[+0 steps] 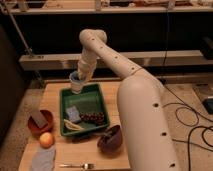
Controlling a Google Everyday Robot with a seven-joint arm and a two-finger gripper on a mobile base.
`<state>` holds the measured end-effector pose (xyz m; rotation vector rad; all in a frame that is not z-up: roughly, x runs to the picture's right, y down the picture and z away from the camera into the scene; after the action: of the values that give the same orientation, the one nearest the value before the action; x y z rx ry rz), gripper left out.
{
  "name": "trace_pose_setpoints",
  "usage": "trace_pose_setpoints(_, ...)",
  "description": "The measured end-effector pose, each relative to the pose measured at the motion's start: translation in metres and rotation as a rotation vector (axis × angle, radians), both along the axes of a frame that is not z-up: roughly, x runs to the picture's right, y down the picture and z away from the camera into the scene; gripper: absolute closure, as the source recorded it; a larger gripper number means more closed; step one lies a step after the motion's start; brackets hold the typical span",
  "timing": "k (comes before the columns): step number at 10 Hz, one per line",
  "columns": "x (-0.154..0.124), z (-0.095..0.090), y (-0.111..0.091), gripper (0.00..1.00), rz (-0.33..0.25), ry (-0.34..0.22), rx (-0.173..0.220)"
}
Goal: Stack cups into tray
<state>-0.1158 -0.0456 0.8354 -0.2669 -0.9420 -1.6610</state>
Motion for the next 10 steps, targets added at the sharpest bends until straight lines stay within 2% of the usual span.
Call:
trace_pose_setpoints(4,-0.002,0.032,0.031,0.98,-0.012,0.036,-0.067)
trace_pose_setpoints(7,-0.008,0.056,0.045,0.72,-0.023,0.087,-0.103)
trace_pose_setpoints(10,-0.004,0.085,0.058,0.4,0.017,0.139,-0.124)
